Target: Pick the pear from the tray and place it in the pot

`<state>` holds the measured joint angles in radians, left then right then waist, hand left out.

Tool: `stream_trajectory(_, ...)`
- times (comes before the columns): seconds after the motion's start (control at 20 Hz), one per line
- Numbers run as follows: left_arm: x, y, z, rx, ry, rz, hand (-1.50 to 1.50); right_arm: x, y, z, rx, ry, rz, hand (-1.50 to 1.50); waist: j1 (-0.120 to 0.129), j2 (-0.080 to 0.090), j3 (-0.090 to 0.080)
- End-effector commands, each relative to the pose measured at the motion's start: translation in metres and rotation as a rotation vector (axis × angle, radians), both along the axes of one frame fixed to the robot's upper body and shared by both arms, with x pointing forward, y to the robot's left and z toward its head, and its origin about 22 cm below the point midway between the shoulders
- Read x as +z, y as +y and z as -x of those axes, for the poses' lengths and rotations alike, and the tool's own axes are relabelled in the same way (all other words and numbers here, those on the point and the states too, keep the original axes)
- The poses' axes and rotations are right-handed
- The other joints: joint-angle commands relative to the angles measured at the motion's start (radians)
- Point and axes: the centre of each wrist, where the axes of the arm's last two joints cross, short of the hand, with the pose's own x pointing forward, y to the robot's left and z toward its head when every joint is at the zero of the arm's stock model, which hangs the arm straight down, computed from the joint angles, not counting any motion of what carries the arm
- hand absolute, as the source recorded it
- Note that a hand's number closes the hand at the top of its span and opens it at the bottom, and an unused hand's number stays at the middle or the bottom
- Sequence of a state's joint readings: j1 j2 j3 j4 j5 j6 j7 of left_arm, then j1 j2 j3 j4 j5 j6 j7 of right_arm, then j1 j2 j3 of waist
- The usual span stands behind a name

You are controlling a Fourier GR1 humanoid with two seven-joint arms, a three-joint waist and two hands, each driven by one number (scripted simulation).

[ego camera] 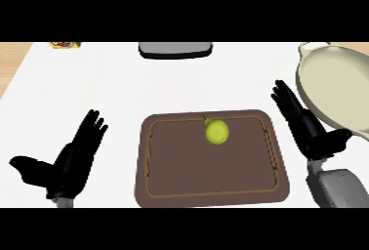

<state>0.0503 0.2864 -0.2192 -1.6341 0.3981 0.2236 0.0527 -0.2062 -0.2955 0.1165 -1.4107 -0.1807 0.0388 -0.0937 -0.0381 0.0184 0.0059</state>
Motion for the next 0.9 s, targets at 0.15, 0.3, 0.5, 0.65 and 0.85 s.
stream_trajectory(0.15, 0.050, 0.008, -0.037, 0.022, -0.182, -0.146, 0.00, 0.015, 0.031, -0.058, 0.284, 0.094, 0.072, 1.50, 0.131, 0.013, 0.000)
stream_trajectory(0.3, 0.045, 0.005, -0.034, -0.009, -0.180, -0.151, 0.00, 0.075, 0.030, -0.064, 0.495, -0.124, 0.531, 1.50, 0.197, -0.011, -0.019)
stream_trajectory(0.5, 0.074, 0.007, -0.052, 0.032, -0.244, -0.178, 0.00, 0.012, 0.012, -0.090, 0.462, 0.067, 0.291, -1.50, 0.163, 0.027, 0.002)
stream_trajectory(0.65, 0.077, 0.007, -0.066, 0.076, -0.220, -0.189, 0.00, 0.011, -0.002, -0.099, 0.558, 0.011, 0.202, -1.50, 0.123, 0.022, 0.001)
stream_trajectory(0.85, 0.093, 0.011, -0.067, 0.062, -0.194, -0.179, 0.00, 0.053, 0.012, -0.134, 0.674, -0.033, 0.221, -1.50, 0.126, 0.008, -0.002)
